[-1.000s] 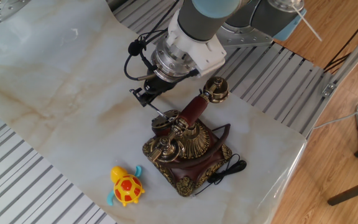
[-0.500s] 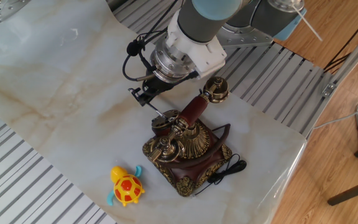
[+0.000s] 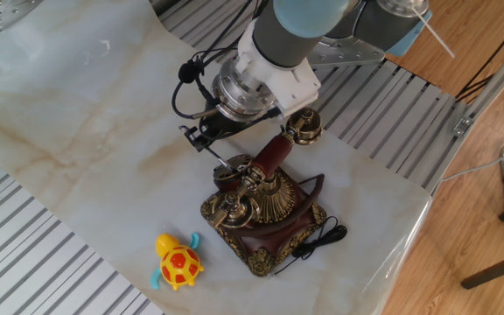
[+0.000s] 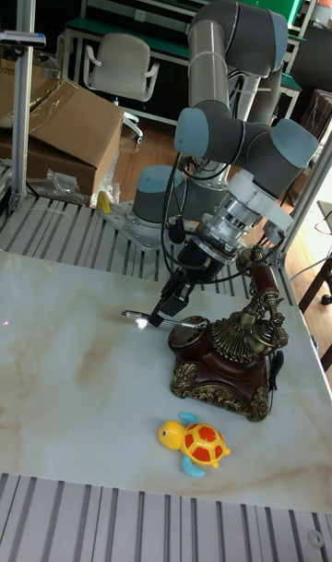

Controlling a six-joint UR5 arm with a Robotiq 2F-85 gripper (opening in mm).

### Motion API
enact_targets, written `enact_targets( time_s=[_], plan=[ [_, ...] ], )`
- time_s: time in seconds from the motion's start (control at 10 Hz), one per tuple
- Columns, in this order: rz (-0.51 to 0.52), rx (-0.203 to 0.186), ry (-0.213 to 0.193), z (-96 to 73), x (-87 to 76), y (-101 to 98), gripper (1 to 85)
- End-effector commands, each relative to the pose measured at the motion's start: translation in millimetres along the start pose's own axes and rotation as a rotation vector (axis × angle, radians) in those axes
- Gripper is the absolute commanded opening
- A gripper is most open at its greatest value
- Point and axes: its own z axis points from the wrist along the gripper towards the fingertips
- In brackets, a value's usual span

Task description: Dial a number on an old rotary phone

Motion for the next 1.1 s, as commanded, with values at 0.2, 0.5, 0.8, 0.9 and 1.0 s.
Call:
enact_targets(
  time_s=[0.2,0.5,0.8,0.9,1.0],
  plan=[
    [-0.013,-0.009,-0.004,1.4,-1.0,2.3,1.3],
    [-0.018,-0.011,-0.002,-0.6,0.6,4.1,1.3],
    [-0.02,-0.015,0.002,0.0,-1.7,5.8,1.3],
    [-0.017,-0.015,0.005,0.4,-3.0,5.5,1.3],
    [-0.018,-0.014,0.008,0.3,-3.2,4.7,1.3]
  ],
)
